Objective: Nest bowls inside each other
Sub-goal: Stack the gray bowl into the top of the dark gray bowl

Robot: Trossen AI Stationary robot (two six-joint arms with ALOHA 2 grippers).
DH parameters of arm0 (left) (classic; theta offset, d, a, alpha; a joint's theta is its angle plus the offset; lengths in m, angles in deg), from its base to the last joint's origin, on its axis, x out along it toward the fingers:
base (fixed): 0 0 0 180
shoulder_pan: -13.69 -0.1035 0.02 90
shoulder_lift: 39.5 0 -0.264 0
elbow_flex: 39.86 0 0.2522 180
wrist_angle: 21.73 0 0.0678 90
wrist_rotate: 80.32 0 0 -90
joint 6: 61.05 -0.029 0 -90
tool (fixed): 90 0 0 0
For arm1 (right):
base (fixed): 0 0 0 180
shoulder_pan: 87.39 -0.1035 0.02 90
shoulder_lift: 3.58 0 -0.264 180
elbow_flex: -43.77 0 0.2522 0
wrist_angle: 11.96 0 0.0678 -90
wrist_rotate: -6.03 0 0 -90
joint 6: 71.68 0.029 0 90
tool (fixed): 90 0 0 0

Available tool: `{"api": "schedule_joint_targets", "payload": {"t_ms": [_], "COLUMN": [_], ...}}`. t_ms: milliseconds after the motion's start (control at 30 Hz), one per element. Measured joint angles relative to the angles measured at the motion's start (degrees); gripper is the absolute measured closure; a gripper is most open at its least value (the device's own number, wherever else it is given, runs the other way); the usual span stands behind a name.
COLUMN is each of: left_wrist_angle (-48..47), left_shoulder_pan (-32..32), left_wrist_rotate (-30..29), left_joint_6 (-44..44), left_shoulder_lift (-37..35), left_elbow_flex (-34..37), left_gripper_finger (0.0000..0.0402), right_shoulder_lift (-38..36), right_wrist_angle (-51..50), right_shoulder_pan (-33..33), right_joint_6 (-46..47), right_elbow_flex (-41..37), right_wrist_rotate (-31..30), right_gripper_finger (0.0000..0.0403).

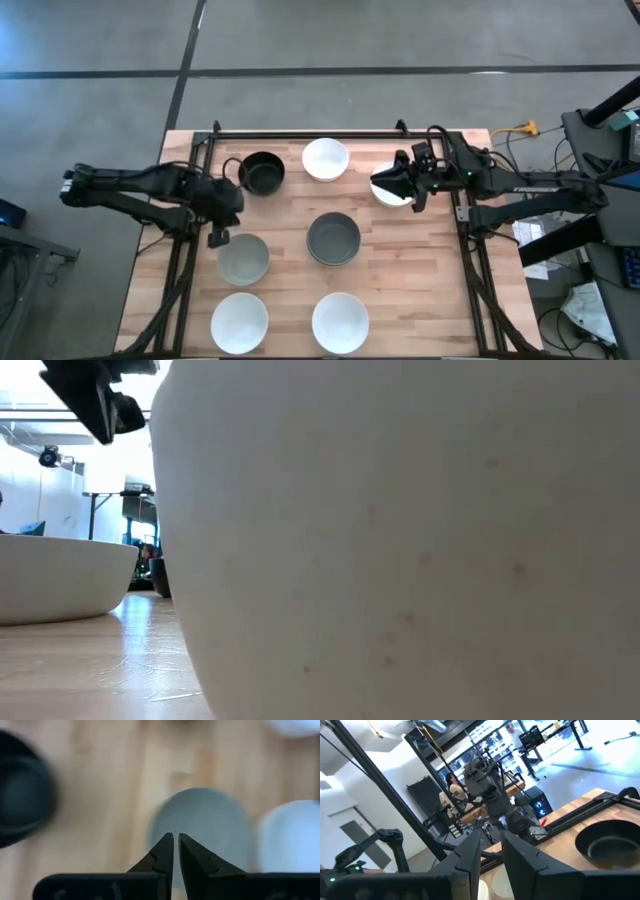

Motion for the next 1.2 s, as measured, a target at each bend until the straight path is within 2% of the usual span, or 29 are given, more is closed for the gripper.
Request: {"api": "schedule_joint_targets", "payload": {"t_ms": [100, 267, 400, 567, 733, 967, 1133, 1200], "left_wrist_angle": [0.2, 0.1, 0.2, 0.4, 1.1, 10.3, 14.5, 14.3], "left_shoulder_pan": [0.0, -0.1, -0.1, -0.1, -0.1, -0.1, -0.2, -0.2], "left_wrist_rotate": [-5.8, -5.4, -3.3, -3.1, -3.0, 2.0, 2.2, 2.2], "left_joint_6": [-1.6, -2.4, -2.4, -2.4, -1.0, -0.8, 0.6, 2.0], "left_shoulder_lift": [0.8, 3.2, 5.5, 8.0, 10.7, 13.1, 16.1, 17.4], "left_elbow_flex": [0.0, 0.1, 1.7, 7.4, 11.1, 16.4, 19.6, 20.2], "left_gripper_finger": [0.0389, 0.0376, 0.033, 0.0262, 0.0226, 0.0219, 0.0221, 0.0234], "right_shoulder_lift": [1.0, 1.7, 1.8, 1.7, 1.7, 1.7, 1.7, 1.7], "right_wrist_angle": [0.0, 0.0, 0.0, 0.0, 0.0, -0.1, -1.0, -0.9], "right_shoulder_pan": [0.0, 0.0, 0.0, 0.0, 0.0, 0.0, 0.0, 0.0], "right_joint_6": [0.0, 0.0, -0.1, -0.2, -0.2, -0.2, 0.1, 0.3], "right_elbow_flex": [0.0, 0.0, -0.1, -0.1, -0.1, -0.1, -0.1, -0.1], "right_wrist_rotate": [0.0, 0.0, 0.1, 0.1, 0.1, 0.1, 0.1, 0.1], "right_gripper_finger": [0.0328, 0.0328, 0.0328, 0.0328, 0.0328, 0.0328, 0.0328, 0.0328]}}
